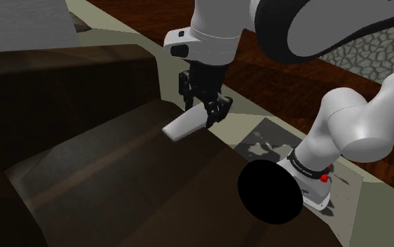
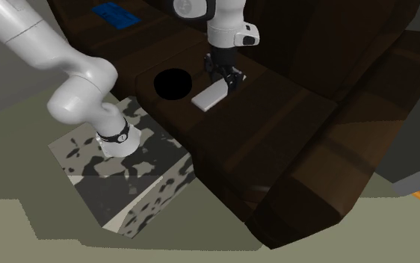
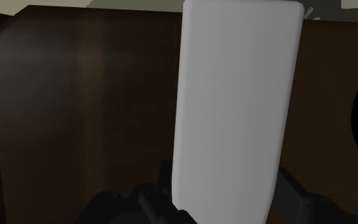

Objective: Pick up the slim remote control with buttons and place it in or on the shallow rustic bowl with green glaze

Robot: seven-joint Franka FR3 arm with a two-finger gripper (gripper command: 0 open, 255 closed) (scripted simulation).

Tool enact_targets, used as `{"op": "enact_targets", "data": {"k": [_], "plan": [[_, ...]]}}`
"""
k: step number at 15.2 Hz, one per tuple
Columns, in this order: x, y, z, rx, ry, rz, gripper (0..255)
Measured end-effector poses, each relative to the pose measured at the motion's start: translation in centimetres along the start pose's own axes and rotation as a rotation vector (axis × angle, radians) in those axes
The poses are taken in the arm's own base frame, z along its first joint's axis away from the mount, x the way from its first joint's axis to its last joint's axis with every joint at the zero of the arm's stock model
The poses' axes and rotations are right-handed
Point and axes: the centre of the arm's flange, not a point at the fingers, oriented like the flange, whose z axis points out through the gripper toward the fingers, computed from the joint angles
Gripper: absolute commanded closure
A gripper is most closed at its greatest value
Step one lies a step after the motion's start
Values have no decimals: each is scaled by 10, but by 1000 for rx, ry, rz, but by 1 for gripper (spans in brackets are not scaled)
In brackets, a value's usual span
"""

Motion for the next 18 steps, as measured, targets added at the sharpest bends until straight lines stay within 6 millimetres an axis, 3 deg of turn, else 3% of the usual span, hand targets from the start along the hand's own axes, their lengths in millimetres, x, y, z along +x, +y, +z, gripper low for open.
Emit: {"op": "enact_targets", "data": {"k": [17,18], "plan": [[-30,-224,-6,0,0,0,255],[-32,-230,-3,-1,0,0,255]]}}
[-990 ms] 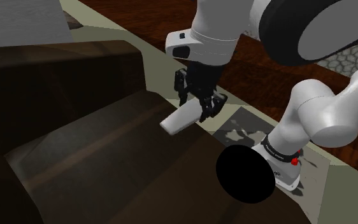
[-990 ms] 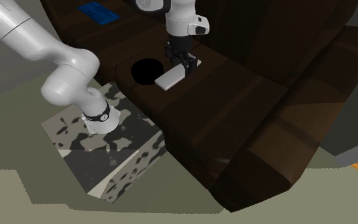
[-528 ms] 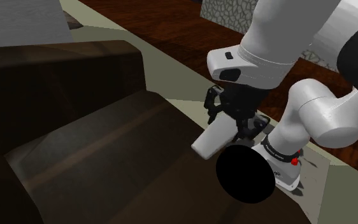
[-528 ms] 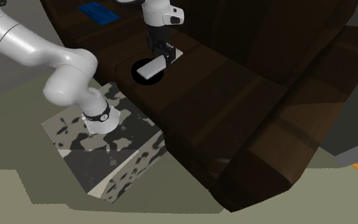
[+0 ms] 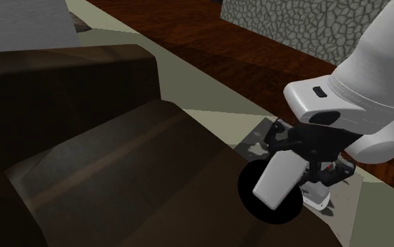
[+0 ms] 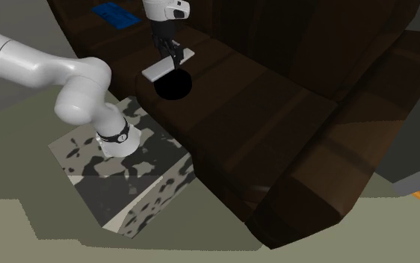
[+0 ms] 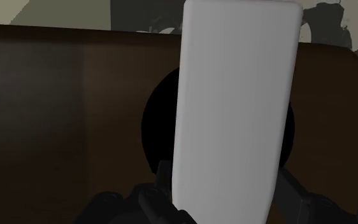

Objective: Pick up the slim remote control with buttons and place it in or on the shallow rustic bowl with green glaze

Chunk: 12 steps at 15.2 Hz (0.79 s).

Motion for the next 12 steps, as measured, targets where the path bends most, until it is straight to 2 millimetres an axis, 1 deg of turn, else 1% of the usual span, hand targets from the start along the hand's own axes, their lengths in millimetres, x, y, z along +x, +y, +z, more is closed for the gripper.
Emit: {"op": "enact_targets", "data": {"k": [4,7,12], "plan": [[0,-7,19,1,-1,1,255],[0,-7,33,1,-1,1,255],[-2,-8,63,1,-1,1,255]]}}
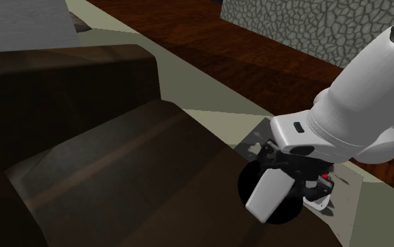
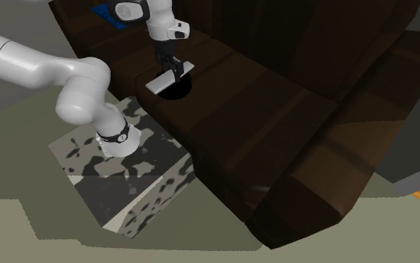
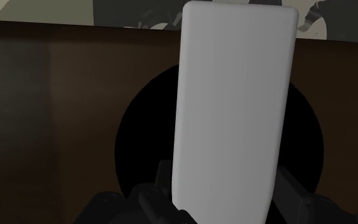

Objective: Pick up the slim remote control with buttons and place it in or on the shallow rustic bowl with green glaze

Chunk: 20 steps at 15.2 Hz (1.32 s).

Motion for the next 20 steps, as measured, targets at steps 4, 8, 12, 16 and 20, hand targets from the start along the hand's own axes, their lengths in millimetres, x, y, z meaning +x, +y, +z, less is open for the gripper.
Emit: {"op": "enact_targets", "data": {"k": [4,8,12,16,20], "plan": [[2,1,7,0,0,0,255],[2,1,7,0,0,0,0],[2,1,7,0,1,0,0],[3,1,-9,0,2,0,0],[1,1,-40,-1,1,0,0]]}}
